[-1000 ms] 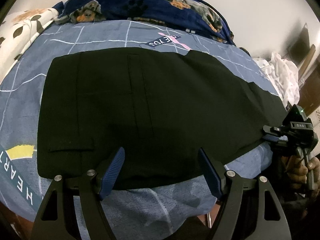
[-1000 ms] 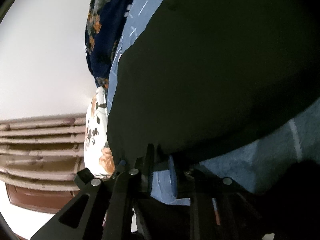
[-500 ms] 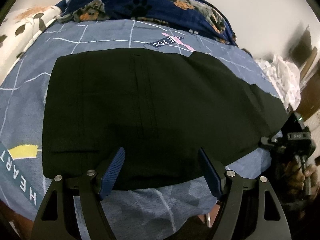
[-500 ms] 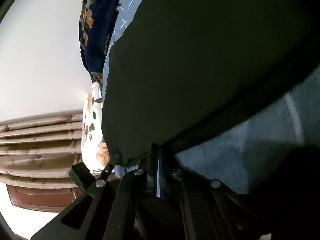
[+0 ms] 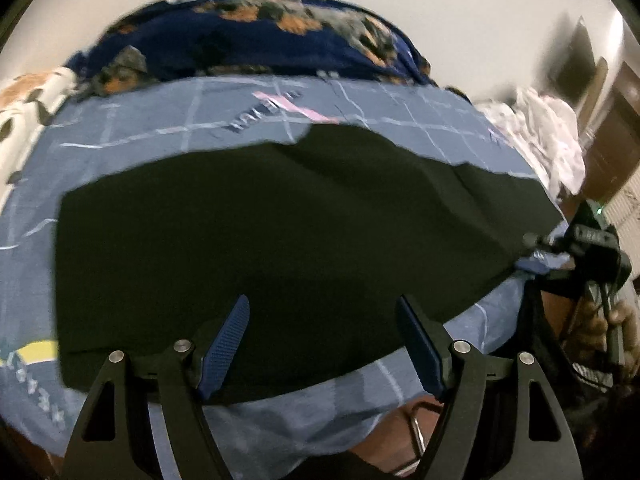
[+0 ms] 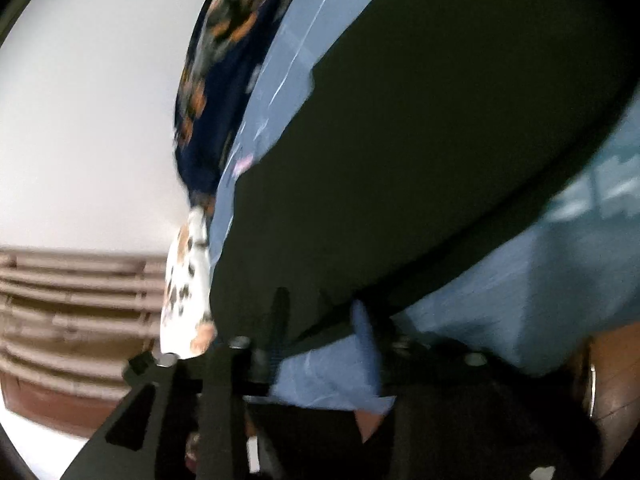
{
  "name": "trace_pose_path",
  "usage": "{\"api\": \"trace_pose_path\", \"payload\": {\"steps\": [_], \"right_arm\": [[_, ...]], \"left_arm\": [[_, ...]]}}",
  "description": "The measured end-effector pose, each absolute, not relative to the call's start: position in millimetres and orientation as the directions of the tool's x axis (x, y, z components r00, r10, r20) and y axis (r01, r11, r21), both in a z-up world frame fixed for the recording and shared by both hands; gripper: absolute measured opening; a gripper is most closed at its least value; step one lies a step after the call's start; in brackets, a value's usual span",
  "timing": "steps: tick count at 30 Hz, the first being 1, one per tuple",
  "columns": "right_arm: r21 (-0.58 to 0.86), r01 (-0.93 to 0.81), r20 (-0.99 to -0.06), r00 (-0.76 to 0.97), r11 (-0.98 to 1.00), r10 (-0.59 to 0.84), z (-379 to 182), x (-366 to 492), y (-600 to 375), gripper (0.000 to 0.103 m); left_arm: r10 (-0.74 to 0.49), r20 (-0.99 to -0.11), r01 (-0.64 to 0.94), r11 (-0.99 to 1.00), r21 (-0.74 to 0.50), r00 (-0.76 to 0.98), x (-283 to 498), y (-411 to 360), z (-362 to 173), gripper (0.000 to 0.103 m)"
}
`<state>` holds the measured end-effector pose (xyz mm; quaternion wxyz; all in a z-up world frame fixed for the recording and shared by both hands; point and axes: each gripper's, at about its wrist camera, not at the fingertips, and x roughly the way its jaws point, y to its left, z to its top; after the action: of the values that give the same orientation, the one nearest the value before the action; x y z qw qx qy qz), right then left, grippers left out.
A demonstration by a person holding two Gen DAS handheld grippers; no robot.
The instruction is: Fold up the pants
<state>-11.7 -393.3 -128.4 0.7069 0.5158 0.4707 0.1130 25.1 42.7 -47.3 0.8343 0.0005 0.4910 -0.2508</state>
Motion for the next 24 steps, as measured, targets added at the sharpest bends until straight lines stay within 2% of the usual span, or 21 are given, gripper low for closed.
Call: {"api": "trace_pose_path", "payload": {"steps": [4, 8, 9, 12, 13, 19, 24], "right_arm": [[0.842, 0.386, -0.54, 0.582, 0.377, 0.608, -135.8, -24.7, -426.6, 0.042], [0.854, 0.39, -0.519, 0.605, 0.343, 0.604, -141.1, -28.0, -436.7, 0.042], [0.857, 0.389, -0.515, 0.607, 0.338, 0.606, -142.5, -27.2, -436.3, 0.038], [0.839, 0.424, -0.54, 0.574, 0.341, 0.615, -153.5, -27.4, -436.2, 0.008], [0.842, 0.428, -0.534, 0.576, 0.328, 0.619, -156.5, -28.2, -435.4, 0.006], [0.825, 0.411, -0.564, 0.551, 0.389, 0.615, -148.0, -30.1, -431.1, 0.004], [0.832, 0.414, -0.552, 0.557, 0.369, 0.621, -154.5, -28.2, -431.8, 0.002]], "left_arm": [[-0.475, -0.808, 0.45, 0.841, -0.301, 0.347, 28.8, 23.1, -54.5, 0.071], [-0.491, -0.808, 0.495, 0.817, -0.296, 0.327, 25.0, 3.4, -57.6, 0.063], [-0.486, -0.816, 0.504, 0.814, -0.291, 0.314, 24.0, -0.8, -60.8, 0.058], [-0.466, -0.834, 0.503, 0.818, -0.28, 0.294, 21.0, -4.6, -70.2, 0.057], [-0.462, -0.837, 0.498, 0.821, -0.279, 0.292, 20.9, -4.5, -72.4, 0.057], [-0.473, -0.834, 0.451, 0.834, -0.319, 0.285, 21.2, 12.9, -76.3, 0.056], [-0.448, -0.841, 0.469, 0.839, -0.277, 0.303, 17.5, 8.6, -71.4, 0.056]]}}
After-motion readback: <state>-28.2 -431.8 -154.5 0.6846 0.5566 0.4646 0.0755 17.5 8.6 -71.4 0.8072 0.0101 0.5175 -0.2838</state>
